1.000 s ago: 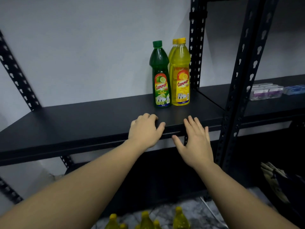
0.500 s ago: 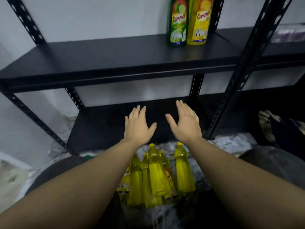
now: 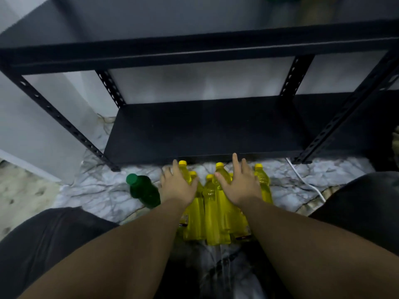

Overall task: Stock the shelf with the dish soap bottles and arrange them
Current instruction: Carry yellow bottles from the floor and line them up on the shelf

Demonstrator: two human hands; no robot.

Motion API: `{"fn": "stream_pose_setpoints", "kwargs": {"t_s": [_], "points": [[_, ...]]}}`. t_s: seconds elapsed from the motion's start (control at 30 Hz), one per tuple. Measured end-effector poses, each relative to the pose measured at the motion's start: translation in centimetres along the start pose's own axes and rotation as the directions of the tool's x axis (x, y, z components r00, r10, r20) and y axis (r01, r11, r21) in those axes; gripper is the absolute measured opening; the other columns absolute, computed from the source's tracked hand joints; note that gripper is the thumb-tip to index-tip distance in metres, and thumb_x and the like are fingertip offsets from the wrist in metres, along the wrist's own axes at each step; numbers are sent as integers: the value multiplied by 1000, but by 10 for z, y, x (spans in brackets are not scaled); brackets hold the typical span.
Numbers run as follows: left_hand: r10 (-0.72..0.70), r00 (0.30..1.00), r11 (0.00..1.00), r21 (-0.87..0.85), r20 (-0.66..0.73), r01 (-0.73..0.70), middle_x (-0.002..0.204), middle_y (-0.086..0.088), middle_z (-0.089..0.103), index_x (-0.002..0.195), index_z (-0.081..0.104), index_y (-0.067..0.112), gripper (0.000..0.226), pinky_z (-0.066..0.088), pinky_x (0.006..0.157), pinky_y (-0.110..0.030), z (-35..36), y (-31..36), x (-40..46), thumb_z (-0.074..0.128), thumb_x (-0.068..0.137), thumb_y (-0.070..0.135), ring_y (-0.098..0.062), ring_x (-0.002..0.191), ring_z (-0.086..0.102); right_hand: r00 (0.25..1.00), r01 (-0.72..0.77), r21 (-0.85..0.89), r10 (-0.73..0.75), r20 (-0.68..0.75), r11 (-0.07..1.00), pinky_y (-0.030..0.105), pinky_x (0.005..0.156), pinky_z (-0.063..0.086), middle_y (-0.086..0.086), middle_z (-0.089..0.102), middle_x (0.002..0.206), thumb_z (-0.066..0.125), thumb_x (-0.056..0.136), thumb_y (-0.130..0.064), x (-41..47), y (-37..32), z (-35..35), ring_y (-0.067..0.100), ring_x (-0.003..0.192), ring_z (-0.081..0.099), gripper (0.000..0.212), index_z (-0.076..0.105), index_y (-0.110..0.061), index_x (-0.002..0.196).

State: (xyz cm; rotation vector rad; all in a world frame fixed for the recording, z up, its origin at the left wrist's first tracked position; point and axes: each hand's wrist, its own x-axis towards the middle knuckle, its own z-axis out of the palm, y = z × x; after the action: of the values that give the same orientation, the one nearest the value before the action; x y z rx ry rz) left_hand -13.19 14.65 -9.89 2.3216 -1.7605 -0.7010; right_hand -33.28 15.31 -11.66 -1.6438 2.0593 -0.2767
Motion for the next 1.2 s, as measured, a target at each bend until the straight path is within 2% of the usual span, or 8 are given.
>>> {"fn": "stream_pose_setpoints", "kwargs": {"t_s": [0.17,0.37,0.5,0.6,0.77,0.87,0.97,1.2], "points": [[-102,991,994,40,86,99,170,-17,18,165,1,34,99,31,119,-58,37,-28,10,53,91,75,-41,155,21,999,-51,-17,51,5,999,54,120,27,9,2,173,30,84,-91,3,-5,47,38,154,19,99,-10,-43,161],[-195,964,981,24,180,194,165,-22,20,166,-6,34,106,40,112,-57,60,-47,28,56,91,75,-45,150,27,979,-176,-27,178,96,984,53,118,29,18,8,170,40,81,-90,13,0,82,38,154,17,109,-15,-40,160],[-213,944,976,21,254,215,166,-24,20,165,-14,30,118,36,116,-57,68,-47,35,70,90,64,-46,151,28,964,-225,-100,236,121,969,53,112,39,21,24,163,60,81,-79,14,3,92,40,150,24,118,-14,-36,161],[-199,937,978,113,287,173,167,-25,17,164,-23,26,134,41,112,-55,67,-44,37,84,85,48,-45,151,30,957,-221,-142,242,161,965,52,107,43,20,22,163,73,84,-61,19,4,92,42,150,22,121,-19,-37,159],[-221,928,973,132,300,190,167,-26,19,161,-30,22,143,48,109,-51,66,-43,43,89,82,34,-45,142,45,952,-252,-20,251,174,968,51,110,41,20,27,162,79,82,-52,24,5,89,42,148,28,122,-14,-43,160],[-288,909,957,82,302,277,160,-23,26,164,-8,14,136,48,109,-47,65,-46,41,93,75,31,-43,140,46,965,-230,86,216,152,969,47,110,44,19,40,156,78,81,-52,22,10,87,40,143,39,118,-7,-42,162],[-310,904,950,56,296,308,152,-18,33,152,21,9,112,50,106,-43,65,-45,31,94,69,31,-38,136,48,972,-225,130,212,102,966,45,108,45,23,46,149,81,79,-48,18,10,83,41,138,44,121,-4,-35,164],[-234,951,935,-222,201,277,144,-16,38,139,34,14,96,53,89,-41,43,-25,18,93,65,24,-39,121,56,979,-183,213,198,-51,960,49,100,49,22,50,137,88,73,-40,5,-9,56,44,126,50,120,7,-34,162]]}}
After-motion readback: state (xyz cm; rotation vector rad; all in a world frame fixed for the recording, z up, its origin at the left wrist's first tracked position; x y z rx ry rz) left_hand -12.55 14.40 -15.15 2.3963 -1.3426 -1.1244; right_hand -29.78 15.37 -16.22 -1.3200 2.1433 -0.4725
